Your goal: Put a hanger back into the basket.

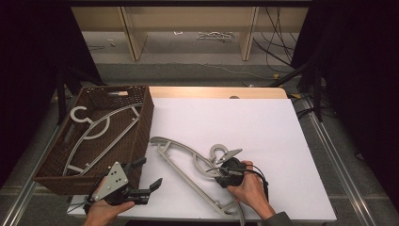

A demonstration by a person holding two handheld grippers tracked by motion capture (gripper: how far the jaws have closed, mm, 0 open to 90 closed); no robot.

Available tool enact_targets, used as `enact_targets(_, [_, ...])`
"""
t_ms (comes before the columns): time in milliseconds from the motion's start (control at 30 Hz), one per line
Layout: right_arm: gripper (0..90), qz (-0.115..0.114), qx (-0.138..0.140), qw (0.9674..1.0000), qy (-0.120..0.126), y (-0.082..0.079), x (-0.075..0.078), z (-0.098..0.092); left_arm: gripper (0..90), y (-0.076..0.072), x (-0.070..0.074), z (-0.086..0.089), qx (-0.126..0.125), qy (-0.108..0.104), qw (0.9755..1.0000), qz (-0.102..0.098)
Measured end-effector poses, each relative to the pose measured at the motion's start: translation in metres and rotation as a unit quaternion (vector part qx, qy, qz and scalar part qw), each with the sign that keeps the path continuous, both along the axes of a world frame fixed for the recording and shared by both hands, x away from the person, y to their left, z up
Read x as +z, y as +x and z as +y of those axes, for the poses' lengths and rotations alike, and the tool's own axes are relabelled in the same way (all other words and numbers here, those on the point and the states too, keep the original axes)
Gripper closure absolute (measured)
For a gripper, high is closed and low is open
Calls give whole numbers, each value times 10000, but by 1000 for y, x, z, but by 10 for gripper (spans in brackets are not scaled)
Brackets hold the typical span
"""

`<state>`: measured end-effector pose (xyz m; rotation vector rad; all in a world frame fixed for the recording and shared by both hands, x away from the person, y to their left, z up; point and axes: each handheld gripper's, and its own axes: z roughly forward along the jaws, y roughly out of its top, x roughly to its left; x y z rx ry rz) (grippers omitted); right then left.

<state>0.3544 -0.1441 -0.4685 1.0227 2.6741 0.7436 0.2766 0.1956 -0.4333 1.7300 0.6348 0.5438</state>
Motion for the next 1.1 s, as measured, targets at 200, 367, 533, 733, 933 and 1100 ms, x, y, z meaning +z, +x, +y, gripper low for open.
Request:
enact_targets(200, [774,-113,-155,9998,53,0,11,-6,173,1,-1,0,-4,39,10000,24])
enact_targets(367, [787,-120,-193,9997,28,2,9,-8,174,0,0,1,-11,28,10000,21])
enact_targets(533, [798,-120,-310,9990,301,3,14,-15,175,0,0,1,-5,22,10000,38])
enact_targets(733, [811,-224,-268,9981,507,6,17,-23,176,0,0,1,-17,54,10000,41])
enact_targets(933, [817,-323,-385,9961,731,4,23,-30,177,-1,0,2,1,25,10000,48])
enact_targets(1100, [818,-604,-275,9946,800,2,29,-33,177,-1,0,1,-11,55,10000,55])
